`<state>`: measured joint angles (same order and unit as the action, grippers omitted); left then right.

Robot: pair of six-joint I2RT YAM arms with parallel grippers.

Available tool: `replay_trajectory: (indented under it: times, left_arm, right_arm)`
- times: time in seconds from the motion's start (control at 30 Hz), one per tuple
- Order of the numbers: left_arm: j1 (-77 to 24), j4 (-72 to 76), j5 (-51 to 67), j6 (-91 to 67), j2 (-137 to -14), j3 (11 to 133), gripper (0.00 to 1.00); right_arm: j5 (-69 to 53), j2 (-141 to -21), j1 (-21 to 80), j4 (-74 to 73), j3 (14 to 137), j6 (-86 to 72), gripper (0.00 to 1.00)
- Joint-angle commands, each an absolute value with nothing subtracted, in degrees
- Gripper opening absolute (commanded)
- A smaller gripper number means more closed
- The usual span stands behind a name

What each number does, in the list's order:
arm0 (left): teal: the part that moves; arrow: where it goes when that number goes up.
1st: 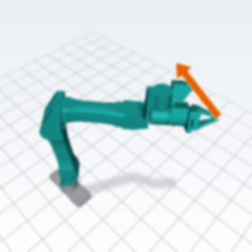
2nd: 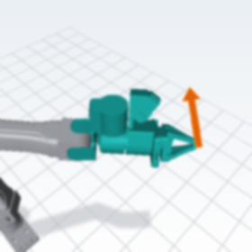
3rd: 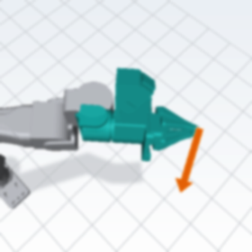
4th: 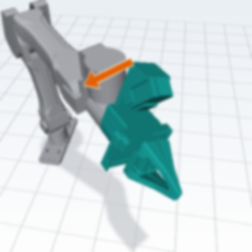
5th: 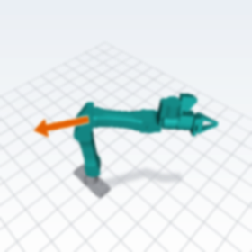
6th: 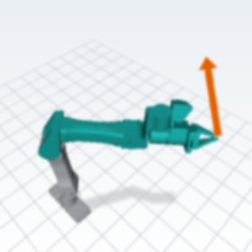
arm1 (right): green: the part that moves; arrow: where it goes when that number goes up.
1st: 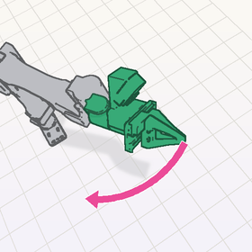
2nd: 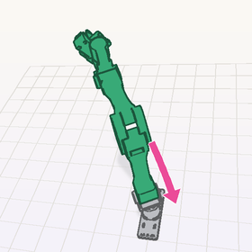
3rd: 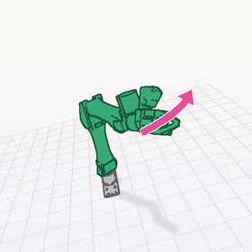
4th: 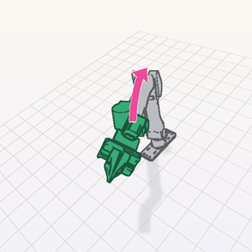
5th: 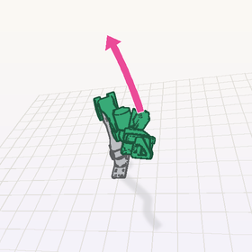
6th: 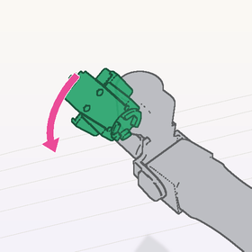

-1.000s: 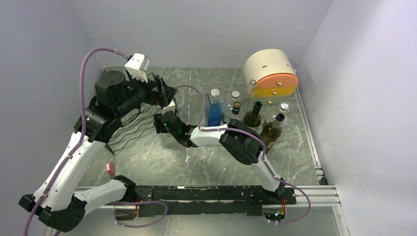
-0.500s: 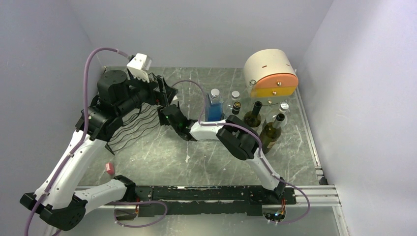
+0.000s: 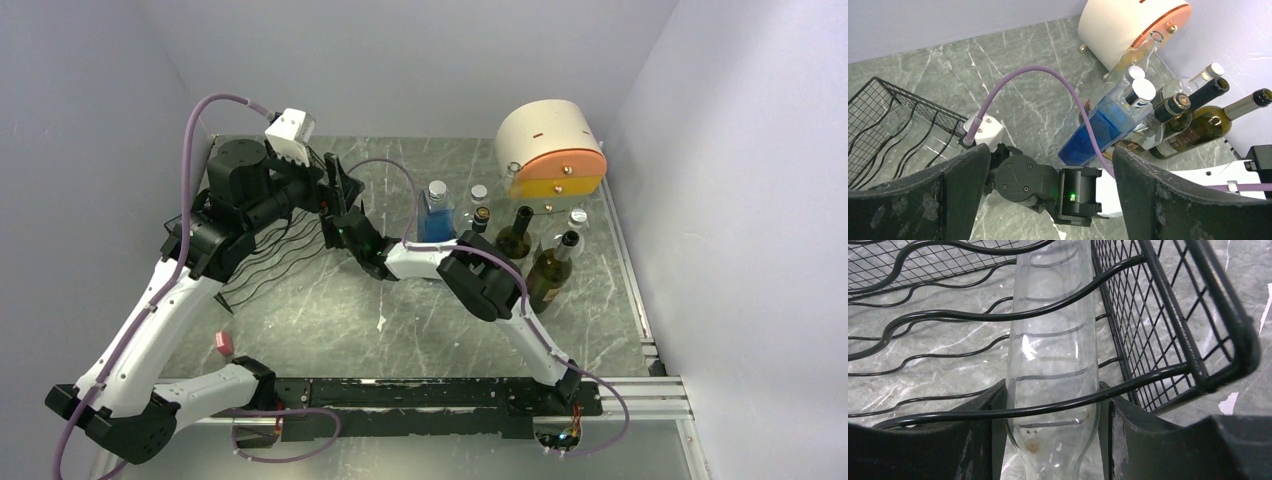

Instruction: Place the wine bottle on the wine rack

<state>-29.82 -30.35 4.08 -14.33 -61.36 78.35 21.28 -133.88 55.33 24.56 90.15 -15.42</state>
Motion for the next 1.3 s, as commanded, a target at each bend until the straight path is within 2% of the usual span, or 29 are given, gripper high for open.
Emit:
replay_trajectory:
  times: [0.0, 0.3, 0.4, 0.5, 0.6, 0.7, 0.93, 1.03, 1.27]
  left_arm:
    - [-29.84, -31.02, 3.16, -13.73, -61.72, 78.66, 0.95]
    - [-29.71, -31.07, 2.46, -13.71, -62.44, 78.40, 0.95]
    - [-29.58, -31.28, 2.46, -13.62, -62.68, 78.61, 0.96]
    - [-29.49, -31.38, 2.06, -13.32, -62.67, 78.66, 0.96]
    - [-29.42, -31.22, 1.87, -13.19, -62.58, 78.50, 0.95]
    - [-29.44, -31.14, 2.06, -13.18, -62.73, 78.49, 0.95]
    - [-29.35, -31.76, 1.79, -12.84, -63.02, 79.19, 0.95]
    - [-29.28, -32.08, 1.10, -12.54, -62.78, 79.83, 0.95]
    - [-29.23, -32.52, 0.08, -12.00, -61.85, 82.47, 0.96]
  right_arm:
    - [24.02, -135.26, 53.24, 25.17, 94.04, -17.25, 0.07]
    - [28.91, -138.16, 52.15, 18.43, 100.42, -19.38, 0.03]
    - [27.16, -138.17, 51.40, 19.16, 100.32, -19.08, 0.05]
    - [20.46, -137.28, 50.93, 22.60, 98.00, -16.01, 0.19]
    - [16.49, -138.28, 50.27, 19.16, 100.32, -14.89, 0.31]
    - [16.59, -137.79, 50.08, 18.98, 99.33, -15.30, 0.51]
    - [17.31, -134.37, 50.10, 18.37, 97.44, -15.80, 0.77]
    - [17.76, -132.69, 50.11, 16.35, 97.65, -16.29, 0.85]
    - [18.48, -127.39, 50.12, 12.80, 96.65, -16.91, 0.91]
